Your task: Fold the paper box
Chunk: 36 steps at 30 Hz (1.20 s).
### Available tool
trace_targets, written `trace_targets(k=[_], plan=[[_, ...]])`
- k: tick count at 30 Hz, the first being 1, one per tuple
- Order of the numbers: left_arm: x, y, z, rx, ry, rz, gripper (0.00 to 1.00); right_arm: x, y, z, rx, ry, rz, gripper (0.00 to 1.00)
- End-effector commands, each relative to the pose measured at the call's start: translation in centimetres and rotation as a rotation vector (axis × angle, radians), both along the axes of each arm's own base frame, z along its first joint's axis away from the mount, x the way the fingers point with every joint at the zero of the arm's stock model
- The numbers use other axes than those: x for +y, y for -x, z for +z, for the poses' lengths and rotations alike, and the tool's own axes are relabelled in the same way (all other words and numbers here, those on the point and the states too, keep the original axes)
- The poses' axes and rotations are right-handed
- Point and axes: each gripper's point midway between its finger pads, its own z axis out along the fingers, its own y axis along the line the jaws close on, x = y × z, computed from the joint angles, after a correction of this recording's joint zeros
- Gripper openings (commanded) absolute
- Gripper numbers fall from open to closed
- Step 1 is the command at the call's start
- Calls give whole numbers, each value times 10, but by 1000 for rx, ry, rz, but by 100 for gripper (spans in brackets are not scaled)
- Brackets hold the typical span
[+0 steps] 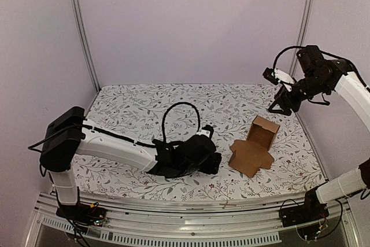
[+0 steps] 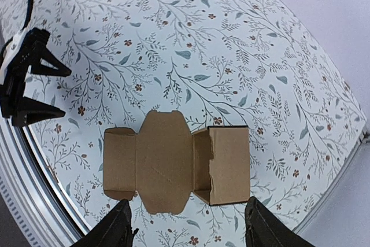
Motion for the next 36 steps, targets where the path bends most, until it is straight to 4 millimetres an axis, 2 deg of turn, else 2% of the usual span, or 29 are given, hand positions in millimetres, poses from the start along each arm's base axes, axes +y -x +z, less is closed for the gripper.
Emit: trace_targets(k=[1,4,7,12,16,21,24,29,32,36], plan=[[33,5,1,6,-22,18,77,30,9,-45,56,208,231,57],[60,4,2,42,66,70,74,51,15,-78,25,344,425,51],[95,0,-2,63,61,156,73,70,14,-113,-8,476,547,49],[142,-3,13,19,41,242,73,101,5,-156,-56,623,669,49],[164,-3,24,-11,45,276,73,121,6,-183,-52,691,753,51],[184,0,31,-32,65,307,73,129,16,-216,-15,761,863,54],[198,2,34,-46,78,331,73,128,17,-231,0,799,894,50],[212,4,36,-61,105,351,73,124,11,-245,17,874,888,34],[215,5,37,-69,100,353,73,120,11,-244,23,907,897,25],[218,5,35,-75,93,355,73,114,11,-242,46,943,902,5]])
